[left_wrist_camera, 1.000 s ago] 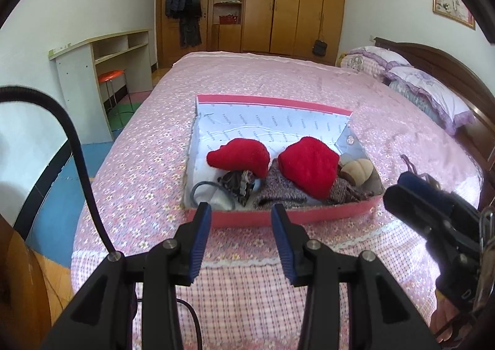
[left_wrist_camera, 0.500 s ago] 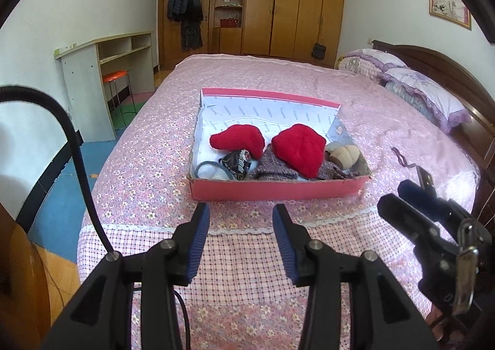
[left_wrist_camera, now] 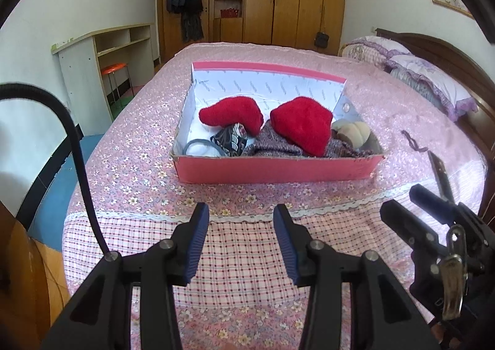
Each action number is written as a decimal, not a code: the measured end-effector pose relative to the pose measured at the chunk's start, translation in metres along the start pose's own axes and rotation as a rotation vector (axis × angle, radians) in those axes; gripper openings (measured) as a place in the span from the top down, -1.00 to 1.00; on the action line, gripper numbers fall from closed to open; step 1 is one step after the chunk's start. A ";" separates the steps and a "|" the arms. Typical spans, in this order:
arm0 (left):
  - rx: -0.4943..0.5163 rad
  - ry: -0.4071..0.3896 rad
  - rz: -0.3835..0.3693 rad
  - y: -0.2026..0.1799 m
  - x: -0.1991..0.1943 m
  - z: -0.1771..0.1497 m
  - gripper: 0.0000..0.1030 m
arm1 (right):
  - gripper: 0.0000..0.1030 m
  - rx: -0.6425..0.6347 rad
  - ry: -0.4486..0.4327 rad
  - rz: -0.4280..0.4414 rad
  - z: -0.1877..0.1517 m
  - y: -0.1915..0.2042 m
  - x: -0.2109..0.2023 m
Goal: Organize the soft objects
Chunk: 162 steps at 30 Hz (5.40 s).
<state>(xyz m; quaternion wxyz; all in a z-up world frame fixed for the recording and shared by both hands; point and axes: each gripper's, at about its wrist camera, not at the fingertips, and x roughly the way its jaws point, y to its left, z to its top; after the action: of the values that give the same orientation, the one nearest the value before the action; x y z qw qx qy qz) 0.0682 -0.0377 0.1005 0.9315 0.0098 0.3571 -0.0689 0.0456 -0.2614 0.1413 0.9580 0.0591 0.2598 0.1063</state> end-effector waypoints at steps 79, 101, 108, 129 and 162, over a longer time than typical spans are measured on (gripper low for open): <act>0.013 0.036 0.059 -0.014 0.081 -0.044 -0.02 | -0.28 0.039 0.192 -0.152 -0.044 -0.022 0.081; 0.013 0.036 0.059 -0.014 0.081 -0.044 -0.03 | -0.28 0.038 0.192 -0.152 -0.044 -0.022 0.081; 0.011 0.033 0.057 -0.014 0.081 -0.045 -0.03 | -0.28 0.039 0.191 -0.151 -0.044 -0.022 0.081; 0.015 0.029 0.064 -0.016 0.082 -0.045 -0.03 | -0.28 0.036 0.191 -0.154 -0.043 -0.022 0.081; 0.000 -0.001 0.053 -0.010 0.081 -0.052 -0.04 | -0.28 0.017 0.173 -0.177 -0.047 -0.018 0.085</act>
<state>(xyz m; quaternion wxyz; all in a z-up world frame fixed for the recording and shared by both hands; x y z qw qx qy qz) 0.0918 -0.0543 0.0078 0.9332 0.0190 0.3562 -0.0443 0.0961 -0.2558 0.0564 0.9370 0.0348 0.3468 0.0238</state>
